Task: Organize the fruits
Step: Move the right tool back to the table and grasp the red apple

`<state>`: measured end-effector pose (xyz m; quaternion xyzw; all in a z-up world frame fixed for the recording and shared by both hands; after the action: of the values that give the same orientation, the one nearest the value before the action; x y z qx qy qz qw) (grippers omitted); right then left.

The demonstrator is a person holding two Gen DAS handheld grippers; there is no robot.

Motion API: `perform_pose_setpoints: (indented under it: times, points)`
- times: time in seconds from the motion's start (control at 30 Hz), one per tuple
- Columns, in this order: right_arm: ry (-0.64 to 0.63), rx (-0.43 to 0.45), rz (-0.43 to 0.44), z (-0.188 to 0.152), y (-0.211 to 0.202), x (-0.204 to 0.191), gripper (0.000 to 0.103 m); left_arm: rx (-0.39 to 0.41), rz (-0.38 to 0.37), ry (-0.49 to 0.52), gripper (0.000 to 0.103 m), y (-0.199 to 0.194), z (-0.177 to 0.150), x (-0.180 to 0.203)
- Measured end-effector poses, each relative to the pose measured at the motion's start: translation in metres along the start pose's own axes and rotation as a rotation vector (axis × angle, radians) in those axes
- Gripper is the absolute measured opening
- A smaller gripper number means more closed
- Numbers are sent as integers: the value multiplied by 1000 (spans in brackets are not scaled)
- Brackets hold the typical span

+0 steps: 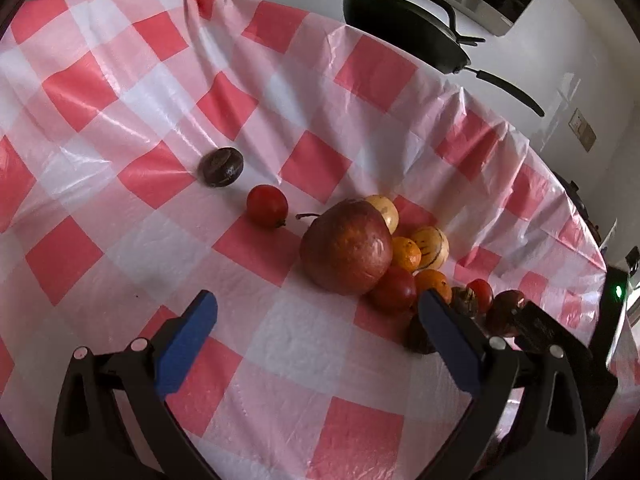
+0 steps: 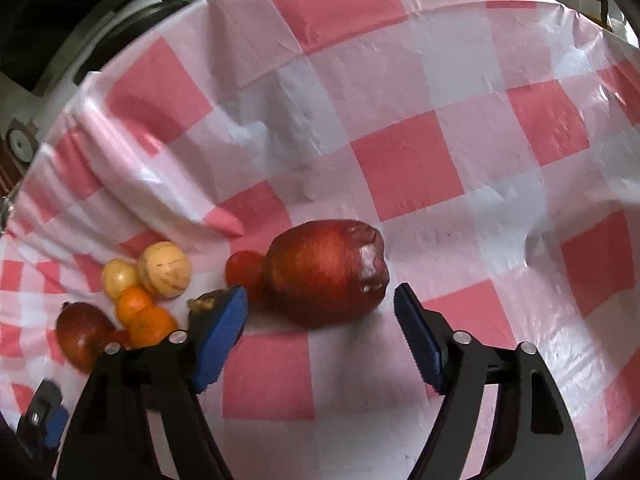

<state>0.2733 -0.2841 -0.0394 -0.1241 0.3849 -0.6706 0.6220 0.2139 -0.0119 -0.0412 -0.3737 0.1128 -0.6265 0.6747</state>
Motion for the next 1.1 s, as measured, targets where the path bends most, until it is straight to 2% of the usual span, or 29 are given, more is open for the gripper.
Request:
perform_pose_setpoints:
  times: [0.3, 0.43, 0.53, 0.67, 0.73, 0.8, 0.97, 1.1]
  points:
    - [64, 28, -53, 10, 11, 4, 69, 3, 1, 48, 101, -1, -3, 7]
    - [88, 25, -32, 4, 7, 8, 67, 3, 1, 48, 101, -2, -3, 7]
    - [-27, 10, -138, -2, 5, -4, 67, -2, -1, 49, 101, -1, -3, 7]
    - [-87, 18, -218, -2, 5, -12, 68, -7, -3, 47, 101, -2, -4, 6]
    - [-70, 17, -199, -1, 8, -12, 68, -8, -3, 52, 101, -2, -5, 6]
    - [-16, -4, -116, -3, 9, -10, 56, -7, -5, 56, 101, -3, -5, 6]
    - [-5, -9, -114, -25, -17, 4, 58, -13, -7, 55, 101, -4, -6, 5]
    - [-105, -65, -87, -44, -33, 5, 59, -16, -5, 59, 101, -5, -7, 5]
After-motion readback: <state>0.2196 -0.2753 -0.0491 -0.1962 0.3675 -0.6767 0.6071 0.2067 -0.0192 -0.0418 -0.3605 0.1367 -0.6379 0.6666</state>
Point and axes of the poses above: each gripper's, at about its wrist camera, not at the fingertips, and y roughly the way its jaws point, x to its right, z to its top, the point moved 10 cm from there along y, roughly the way its jaws point, and after that the axes turned 6 degrees about z, right-handed, at the moved point
